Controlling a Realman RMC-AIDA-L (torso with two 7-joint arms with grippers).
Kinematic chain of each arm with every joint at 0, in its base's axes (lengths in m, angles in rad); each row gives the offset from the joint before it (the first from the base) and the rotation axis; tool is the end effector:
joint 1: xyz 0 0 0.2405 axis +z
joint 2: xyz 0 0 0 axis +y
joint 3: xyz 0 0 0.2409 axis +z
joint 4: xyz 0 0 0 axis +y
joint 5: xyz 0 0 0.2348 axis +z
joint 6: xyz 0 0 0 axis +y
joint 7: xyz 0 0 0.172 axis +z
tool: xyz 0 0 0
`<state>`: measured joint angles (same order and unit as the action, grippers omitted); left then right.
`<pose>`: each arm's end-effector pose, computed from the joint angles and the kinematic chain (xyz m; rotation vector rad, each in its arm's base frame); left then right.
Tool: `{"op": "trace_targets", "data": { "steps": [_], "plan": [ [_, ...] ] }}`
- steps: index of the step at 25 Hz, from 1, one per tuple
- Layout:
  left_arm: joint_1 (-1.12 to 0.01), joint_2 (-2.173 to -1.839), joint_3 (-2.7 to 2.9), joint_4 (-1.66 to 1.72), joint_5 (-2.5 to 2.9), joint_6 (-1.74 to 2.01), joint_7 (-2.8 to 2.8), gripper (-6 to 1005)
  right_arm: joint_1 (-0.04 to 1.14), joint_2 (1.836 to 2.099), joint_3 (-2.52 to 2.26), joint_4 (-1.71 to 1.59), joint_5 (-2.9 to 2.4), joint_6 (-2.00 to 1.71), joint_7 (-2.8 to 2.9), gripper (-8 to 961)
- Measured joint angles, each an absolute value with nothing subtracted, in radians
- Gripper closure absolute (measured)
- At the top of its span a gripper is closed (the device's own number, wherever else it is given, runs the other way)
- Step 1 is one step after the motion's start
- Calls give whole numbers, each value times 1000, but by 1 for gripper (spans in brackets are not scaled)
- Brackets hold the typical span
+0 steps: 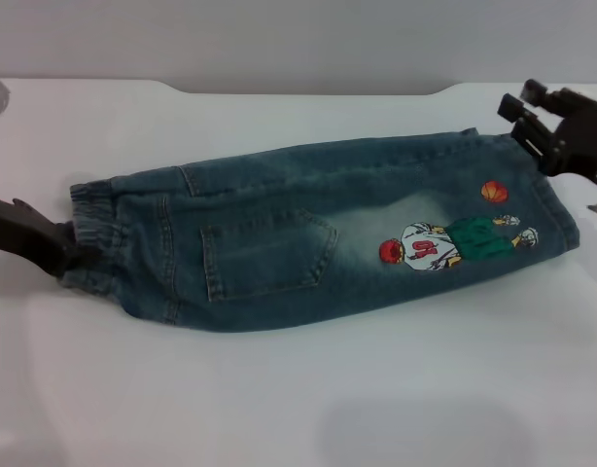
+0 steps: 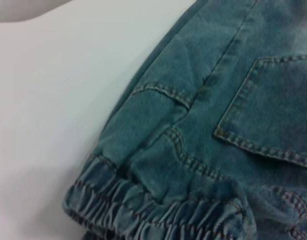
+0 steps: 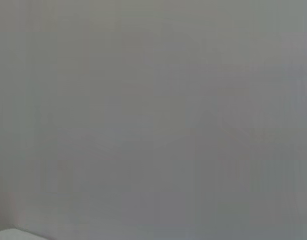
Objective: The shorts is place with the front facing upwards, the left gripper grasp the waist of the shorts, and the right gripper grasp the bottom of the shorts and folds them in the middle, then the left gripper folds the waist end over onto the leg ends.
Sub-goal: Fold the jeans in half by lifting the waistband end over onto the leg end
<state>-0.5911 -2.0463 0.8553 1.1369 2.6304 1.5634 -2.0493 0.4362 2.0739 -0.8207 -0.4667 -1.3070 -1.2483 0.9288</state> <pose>-0.2708 0.3856 0.0542 -2.5750 -0.9284 0.3086 0.2837 0.3864 0.0085 -2.1081 0.4879 0.8790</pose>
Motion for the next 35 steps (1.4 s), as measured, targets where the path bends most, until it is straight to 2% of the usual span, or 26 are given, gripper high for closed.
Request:
{"op": "trace_targets", "data": {
  "steps": [3,8,14,21,35],
  "plan": [
    [-592,-2051,859,1154,2626,1565,-2049,949,470,2076,-820,-414,-1309,-1188,906,507],
    [-606,-2054,861,1158,2617,1569,-2049,948,518,2075,-822,-341,-1310,-1118,878,748],
    [-616,-2055,888,1160,2573,1564,-2049,948,554,2078,-880,-310,-1315,-1095,876,941],
    [-619,-2057,921,1180,2525,1557,-2048,947,602,2081,-943,-258,-1314,-1080,876,955],
    [-616,-2057,946,1316,2519,1612,-2075,947,621,2082,-995,-228,-1316,-1029,886,955]
  ]
}}
